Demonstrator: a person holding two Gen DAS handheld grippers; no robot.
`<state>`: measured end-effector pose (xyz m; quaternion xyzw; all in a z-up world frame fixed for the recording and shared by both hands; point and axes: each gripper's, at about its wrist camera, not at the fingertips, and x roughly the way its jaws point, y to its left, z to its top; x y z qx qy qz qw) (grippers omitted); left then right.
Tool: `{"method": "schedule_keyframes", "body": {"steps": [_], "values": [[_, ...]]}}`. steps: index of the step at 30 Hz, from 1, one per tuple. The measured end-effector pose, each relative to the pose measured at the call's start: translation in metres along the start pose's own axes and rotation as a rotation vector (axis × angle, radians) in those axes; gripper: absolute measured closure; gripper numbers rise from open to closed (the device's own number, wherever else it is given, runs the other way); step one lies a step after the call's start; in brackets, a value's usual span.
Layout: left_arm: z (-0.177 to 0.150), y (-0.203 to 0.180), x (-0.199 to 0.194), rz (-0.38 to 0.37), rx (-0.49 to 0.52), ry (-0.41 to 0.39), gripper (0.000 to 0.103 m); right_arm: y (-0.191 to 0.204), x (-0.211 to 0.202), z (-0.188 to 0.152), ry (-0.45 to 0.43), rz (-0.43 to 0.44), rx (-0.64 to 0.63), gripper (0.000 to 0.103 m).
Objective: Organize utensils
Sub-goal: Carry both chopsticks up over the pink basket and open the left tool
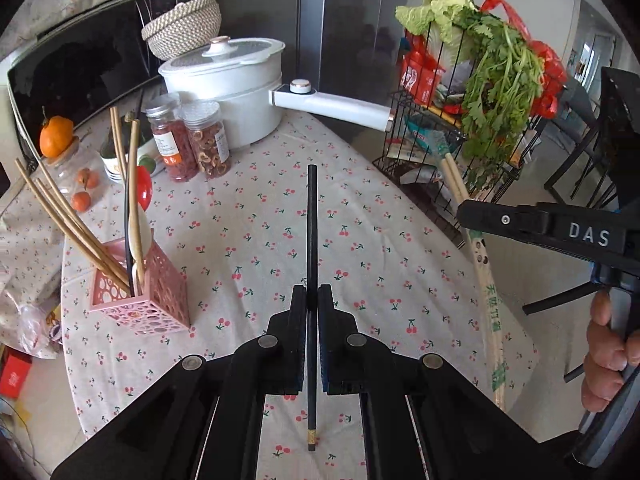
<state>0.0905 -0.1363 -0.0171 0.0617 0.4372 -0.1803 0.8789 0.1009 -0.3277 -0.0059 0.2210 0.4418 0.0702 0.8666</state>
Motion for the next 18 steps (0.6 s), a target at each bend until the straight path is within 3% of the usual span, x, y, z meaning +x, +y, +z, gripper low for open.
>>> {"method": "schedule_keyframes", "body": {"steps": [9,18], "values": [[-0.017,0.022,-0.065,-0.015,-0.003,-0.182,0.098,0.019,-0.014,-0.006,-0.050,-0.001,-0.024,0.098],[-0.030,0.067,-0.118,-0.054,-0.116,-0.363,0.098,0.034,-0.027,0.000,-0.140,0.006,-0.032,0.098]]}}
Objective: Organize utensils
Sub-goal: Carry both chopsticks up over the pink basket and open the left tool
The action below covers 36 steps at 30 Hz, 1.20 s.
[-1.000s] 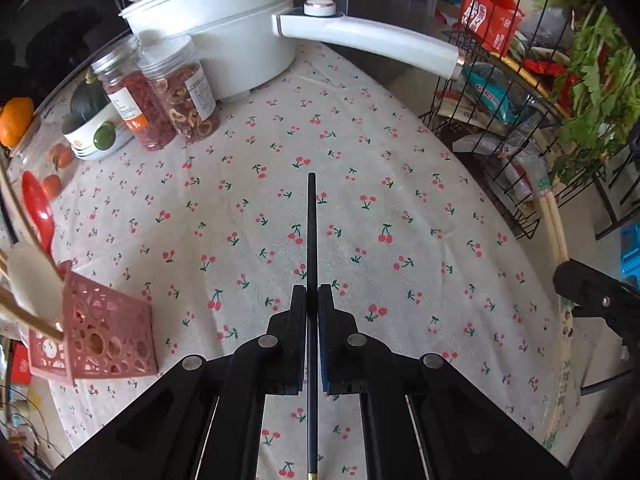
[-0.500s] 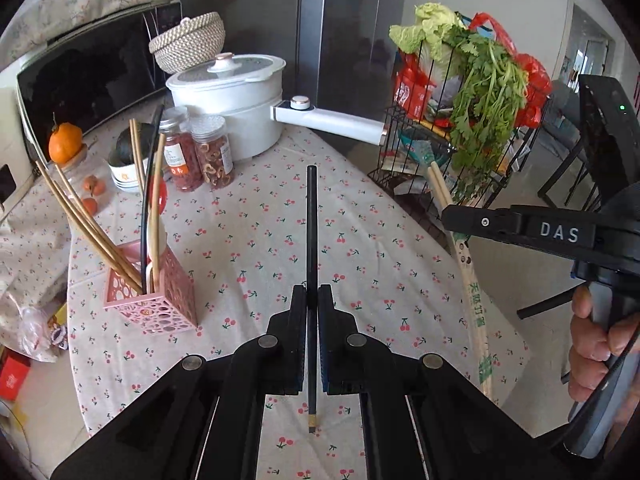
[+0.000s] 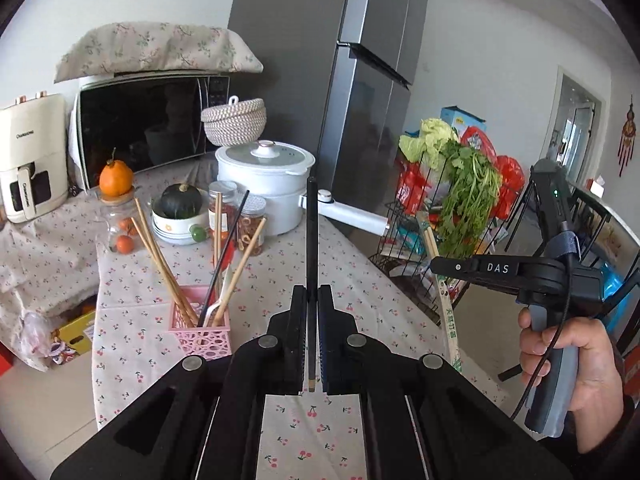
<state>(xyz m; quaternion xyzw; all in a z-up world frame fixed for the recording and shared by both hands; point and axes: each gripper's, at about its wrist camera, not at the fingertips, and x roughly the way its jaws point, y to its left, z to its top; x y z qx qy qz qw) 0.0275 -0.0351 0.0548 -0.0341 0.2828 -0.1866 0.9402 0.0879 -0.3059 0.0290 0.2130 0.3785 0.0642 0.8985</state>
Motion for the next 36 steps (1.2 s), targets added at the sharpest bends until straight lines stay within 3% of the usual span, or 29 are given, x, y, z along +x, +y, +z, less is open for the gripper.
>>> {"method": "schedule_keyframes", "body": {"steps": [12,24,30,36], "values": [[0.020,0.074,-0.050,0.077,-0.157,-0.182,0.098,0.040,0.008,-0.002,-0.113,0.035,-0.106,0.098],[0.029,0.112,-0.030,0.192,-0.222,-0.307,0.098,0.072,0.044,-0.007,-0.124,0.063,-0.164,0.098],[0.029,0.118,0.006,0.235,-0.186,-0.310,0.098,0.076,0.054,-0.008,-0.127,0.056,-0.165,0.098],[0.022,0.124,0.042,0.260,-0.173,-0.239,0.098,0.077,0.058,-0.009,-0.133,0.058,-0.163,0.098]]}}
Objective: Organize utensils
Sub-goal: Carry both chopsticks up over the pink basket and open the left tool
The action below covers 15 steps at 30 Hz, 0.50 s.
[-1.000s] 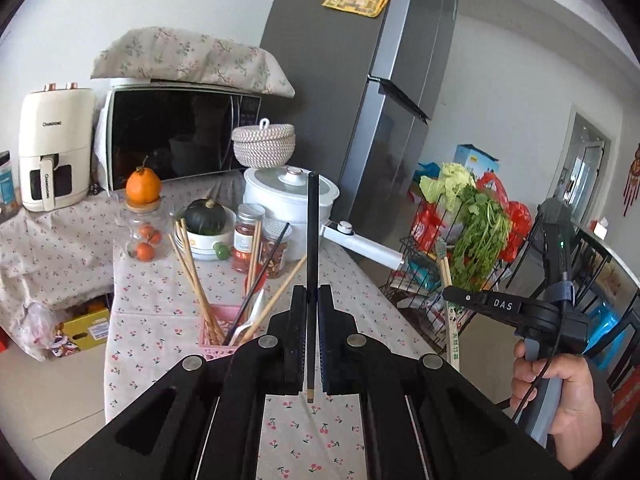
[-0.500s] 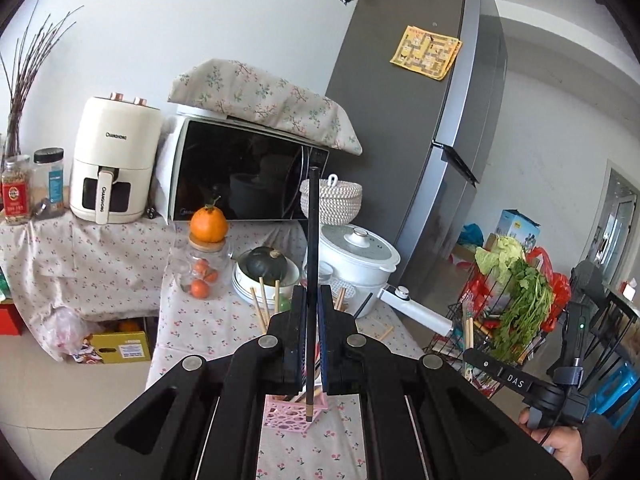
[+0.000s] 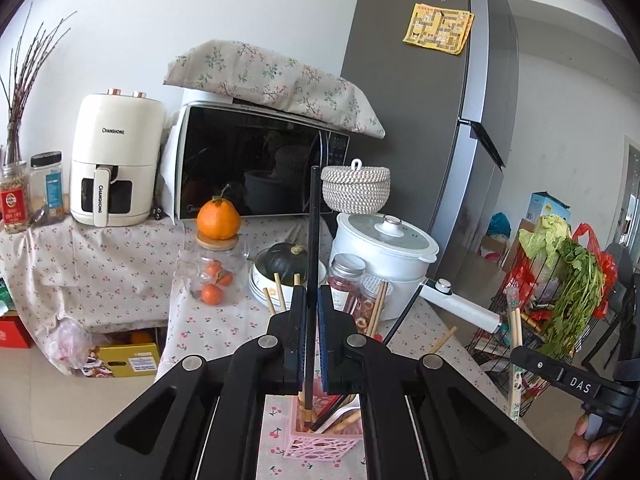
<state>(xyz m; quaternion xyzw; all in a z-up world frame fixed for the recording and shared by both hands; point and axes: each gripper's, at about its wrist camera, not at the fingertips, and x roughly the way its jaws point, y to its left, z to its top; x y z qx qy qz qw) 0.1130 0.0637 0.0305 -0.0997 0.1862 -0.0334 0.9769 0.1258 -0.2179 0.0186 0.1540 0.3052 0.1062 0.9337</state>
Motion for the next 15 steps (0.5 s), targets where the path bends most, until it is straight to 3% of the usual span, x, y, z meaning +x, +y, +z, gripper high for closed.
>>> {"method": "schedule_keyframes", "body": {"steps": [7,9,11,12,15], "values": [[-0.014,0.002,0.032,-0.048,-0.020,0.162,0.094,0.007,0.001,-0.003,-0.025,0.007,-0.005,0.098],[-0.013,0.001,0.031,-0.052,-0.021,0.188,0.075,0.011,0.001,-0.004,-0.039,0.015,-0.004,0.098],[-0.011,0.002,0.022,-0.056,-0.034,0.178,0.041,0.017,-0.001,-0.004,-0.060,0.025,-0.004,0.098],[-0.009,0.004,0.016,-0.053,-0.041,0.175,0.035,0.021,-0.002,-0.004,-0.072,0.032,-0.005,0.098],[-0.008,0.014,0.003,-0.037,-0.054,0.233,0.030,0.037,-0.005,-0.003,-0.117,0.063,-0.025,0.098]]}}
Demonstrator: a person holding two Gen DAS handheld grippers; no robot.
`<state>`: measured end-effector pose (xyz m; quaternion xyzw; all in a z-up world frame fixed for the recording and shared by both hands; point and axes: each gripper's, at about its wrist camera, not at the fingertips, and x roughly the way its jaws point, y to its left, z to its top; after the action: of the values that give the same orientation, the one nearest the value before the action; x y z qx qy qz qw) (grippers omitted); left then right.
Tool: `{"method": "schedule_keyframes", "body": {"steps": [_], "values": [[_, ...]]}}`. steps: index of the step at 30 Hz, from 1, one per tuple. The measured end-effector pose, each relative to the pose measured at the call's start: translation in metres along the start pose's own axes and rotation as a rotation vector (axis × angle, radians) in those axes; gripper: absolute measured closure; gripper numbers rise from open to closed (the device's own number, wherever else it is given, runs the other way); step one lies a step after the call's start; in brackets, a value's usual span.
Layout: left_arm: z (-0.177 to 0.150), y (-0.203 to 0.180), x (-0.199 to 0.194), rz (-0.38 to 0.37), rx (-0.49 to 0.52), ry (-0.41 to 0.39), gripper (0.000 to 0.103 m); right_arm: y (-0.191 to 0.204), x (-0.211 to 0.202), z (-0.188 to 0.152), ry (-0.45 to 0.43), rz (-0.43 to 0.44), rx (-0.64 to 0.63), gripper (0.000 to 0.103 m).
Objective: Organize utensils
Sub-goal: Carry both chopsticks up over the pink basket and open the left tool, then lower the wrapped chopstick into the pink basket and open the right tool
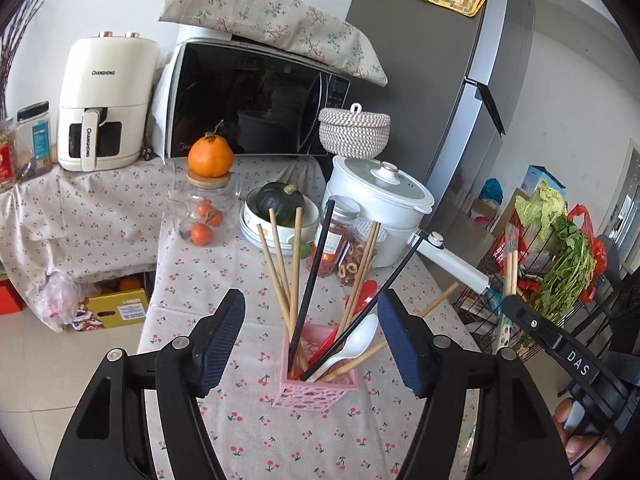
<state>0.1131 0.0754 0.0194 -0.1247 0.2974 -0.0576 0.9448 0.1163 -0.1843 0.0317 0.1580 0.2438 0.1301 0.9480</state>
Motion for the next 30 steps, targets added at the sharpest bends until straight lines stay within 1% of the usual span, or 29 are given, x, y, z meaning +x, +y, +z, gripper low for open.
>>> {"method": "schedule_keyframes", "body": {"steps": [3,4,6,8,12,15,18,20,24,29,30], "values": [[-0.008,0.020,-0.007,0.064,-0.042,0.108,0.026,0.020,0.009,0.003,-0.025,0.015,-0.021,0.098],[-0.011,0.029,-0.009,0.074,-0.060,0.142,0.026,0.027,0.014,0.005,-0.031,0.028,-0.016,0.098],[-0.018,0.046,-0.013,0.081,-0.094,0.186,0.026,0.041,0.024,0.008,-0.060,0.032,-0.011,0.098],[-0.023,0.061,-0.017,0.101,-0.103,0.208,0.026,0.056,0.034,0.007,-0.110,0.023,-0.014,0.098],[-0.029,0.085,-0.028,0.155,-0.097,0.215,0.026,0.088,0.051,0.000,-0.250,-0.017,-0.093,0.098],[-0.030,0.098,-0.036,0.179,-0.089,0.211,0.026,0.105,0.067,-0.015,-0.317,-0.076,-0.163,0.098],[-0.027,0.106,-0.039,0.186,-0.090,0.210,0.026,0.114,0.080,-0.032,-0.372,-0.142,-0.202,0.098],[-0.026,0.109,-0.038,0.184,-0.097,0.212,0.026,0.116,0.086,-0.042,-0.393,-0.169,-0.202,0.098],[-0.025,0.106,-0.029,0.159,-0.109,0.240,0.026,0.119,0.093,-0.055,-0.440,-0.200,-0.193,0.097],[-0.027,0.095,-0.022,0.154,-0.082,0.257,0.026,0.118,0.094,-0.067,-0.422,-0.196,-0.167,0.095],[-0.028,0.092,-0.022,0.152,-0.075,0.262,0.026,0.118,0.092,-0.069,-0.417,-0.195,-0.165,0.093]]}}
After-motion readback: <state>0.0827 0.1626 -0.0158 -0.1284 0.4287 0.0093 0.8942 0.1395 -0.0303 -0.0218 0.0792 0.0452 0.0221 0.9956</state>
